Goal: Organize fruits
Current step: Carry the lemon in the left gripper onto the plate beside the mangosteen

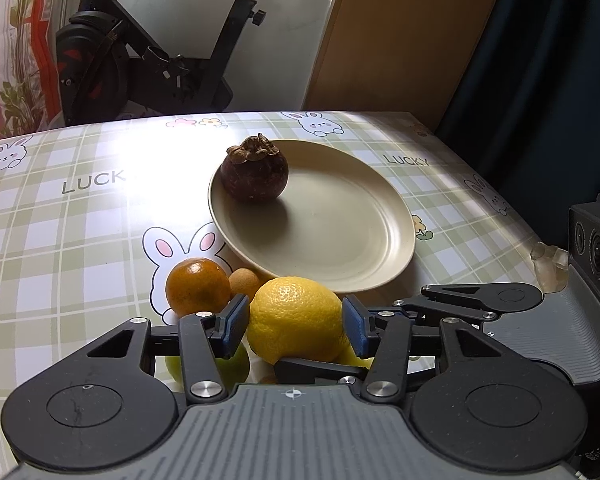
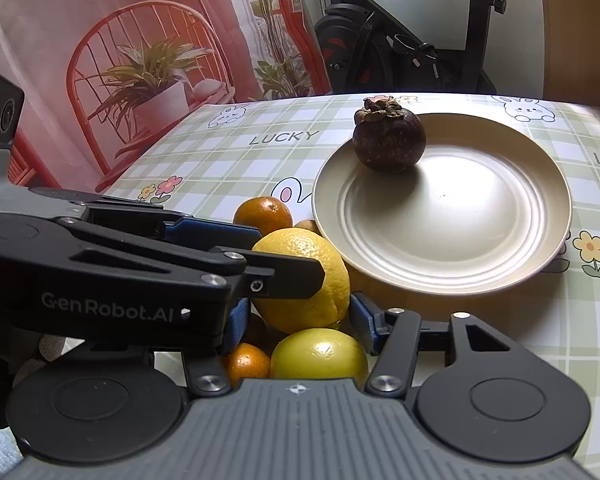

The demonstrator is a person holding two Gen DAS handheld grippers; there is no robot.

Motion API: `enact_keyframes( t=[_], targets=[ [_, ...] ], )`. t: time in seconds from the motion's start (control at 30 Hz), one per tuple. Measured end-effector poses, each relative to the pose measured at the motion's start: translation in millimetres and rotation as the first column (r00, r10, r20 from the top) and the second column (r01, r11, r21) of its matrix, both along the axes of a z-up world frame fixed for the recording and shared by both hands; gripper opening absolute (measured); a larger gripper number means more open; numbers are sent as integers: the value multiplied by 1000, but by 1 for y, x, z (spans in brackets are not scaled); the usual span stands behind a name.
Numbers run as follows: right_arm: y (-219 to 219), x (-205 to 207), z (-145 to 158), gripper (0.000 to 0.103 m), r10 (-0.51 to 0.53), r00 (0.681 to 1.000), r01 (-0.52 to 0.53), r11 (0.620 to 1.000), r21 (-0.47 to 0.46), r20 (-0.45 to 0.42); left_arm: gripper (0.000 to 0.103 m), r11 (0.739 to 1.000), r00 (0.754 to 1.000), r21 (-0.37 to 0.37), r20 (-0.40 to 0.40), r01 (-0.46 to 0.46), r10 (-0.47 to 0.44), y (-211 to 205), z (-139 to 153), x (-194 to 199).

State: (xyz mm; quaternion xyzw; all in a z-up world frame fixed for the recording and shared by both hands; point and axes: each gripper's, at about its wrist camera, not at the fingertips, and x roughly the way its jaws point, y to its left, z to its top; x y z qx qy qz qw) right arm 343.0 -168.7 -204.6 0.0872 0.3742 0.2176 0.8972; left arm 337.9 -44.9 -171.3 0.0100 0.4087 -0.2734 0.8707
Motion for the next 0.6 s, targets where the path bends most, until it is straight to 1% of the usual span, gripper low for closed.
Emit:
enact_keyframes(
  t=[0.3, 0.6],
  targets=[
    [-4, -8, 16, 57, -17, 998, 16, 1000, 8, 53, 54, 1000, 998, -1, 65, 13, -13, -7, 21, -5],
    [-17, -1, 29, 57, -33, 995, 32, 999, 10, 97, 53, 1000, 995, -2, 101, 27, -27, -21, 33, 10]
  ],
)
